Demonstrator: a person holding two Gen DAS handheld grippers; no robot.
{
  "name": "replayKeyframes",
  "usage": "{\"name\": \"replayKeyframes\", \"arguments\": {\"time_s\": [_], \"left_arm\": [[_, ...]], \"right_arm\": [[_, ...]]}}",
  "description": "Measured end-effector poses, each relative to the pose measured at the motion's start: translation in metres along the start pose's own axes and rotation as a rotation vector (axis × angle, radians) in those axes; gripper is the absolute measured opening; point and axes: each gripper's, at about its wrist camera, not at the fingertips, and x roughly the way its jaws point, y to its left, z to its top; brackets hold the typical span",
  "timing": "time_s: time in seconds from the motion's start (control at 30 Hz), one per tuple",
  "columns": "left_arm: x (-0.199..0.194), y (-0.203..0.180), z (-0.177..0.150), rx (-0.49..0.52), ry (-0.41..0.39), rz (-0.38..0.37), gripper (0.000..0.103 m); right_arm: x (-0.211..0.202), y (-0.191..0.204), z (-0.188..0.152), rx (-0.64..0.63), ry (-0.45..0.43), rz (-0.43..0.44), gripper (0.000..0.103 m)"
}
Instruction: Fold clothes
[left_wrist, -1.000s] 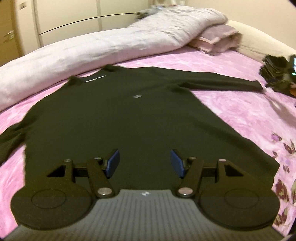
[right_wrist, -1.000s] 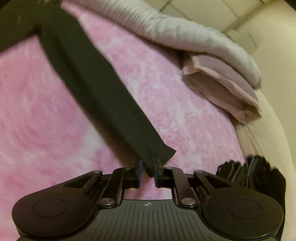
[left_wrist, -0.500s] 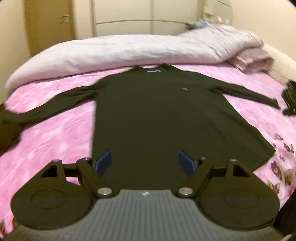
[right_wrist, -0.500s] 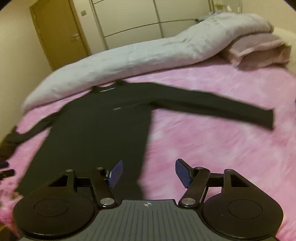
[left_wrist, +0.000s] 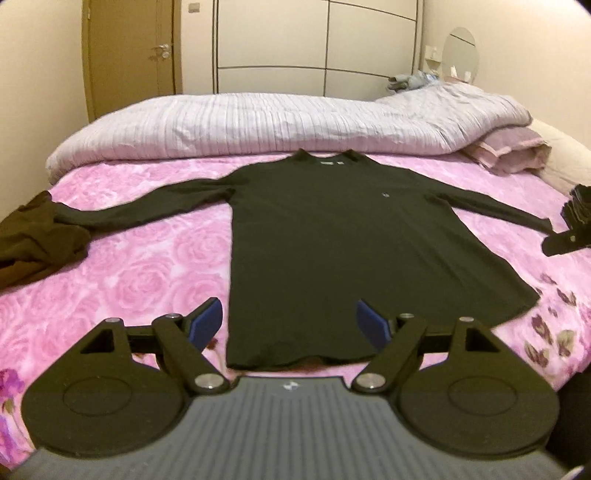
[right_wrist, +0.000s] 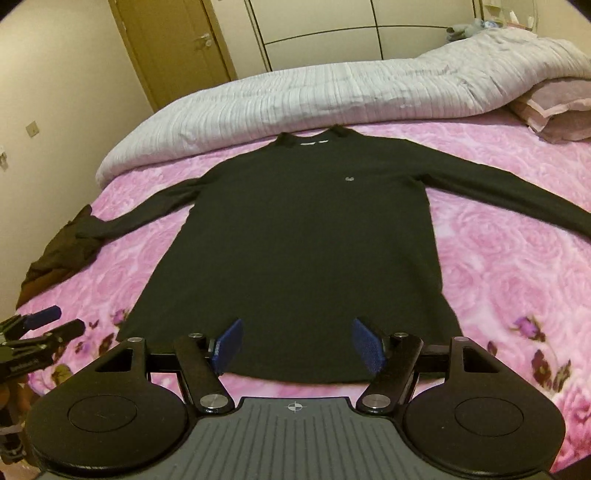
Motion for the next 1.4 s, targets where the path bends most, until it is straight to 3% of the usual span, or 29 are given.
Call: {"name": "replayKeyframes", "arguments": {"time_s": [0.23,0.6,0.83,1.03,1.17,1.4], "left_arm": [[-0.007,-0.012,-0.006,0.006,0.006,-0.028,0.077],[-0.012,-0.030,-0.002,0.037,0.009,0.004,0.080],[-0.010,-0.026,0.000,0.030,0.023,0.014,0.080],[-0.015,0.004,-0.001,-0.015,0.018,0.072,0.080],[-0.025,0.040,-0.001,-0.034,0.009,0.172,0.080],[-0.036,0.122,0.011,-0.037,-0.019,0.327,0.085]], "right_arm": [[-0.007,0.020,-0.015,-0.119,0.015,-0.127,0.070],[-0.029,0.014,-0.029,-0.111,0.004,-0.187,0.070],[-0.030,0.012,-0.031,-0.108,0.011,-0.176,0.070],[-0.020,0.026,-0.025,-0.139,-0.027,-0.117,0.070],[-0.010,0.057,-0.021,-0.303,-0.133,-0.018,0.070],[0.035,0.133,0.001,-0.500,-0.192,0.195,0.070]]}}
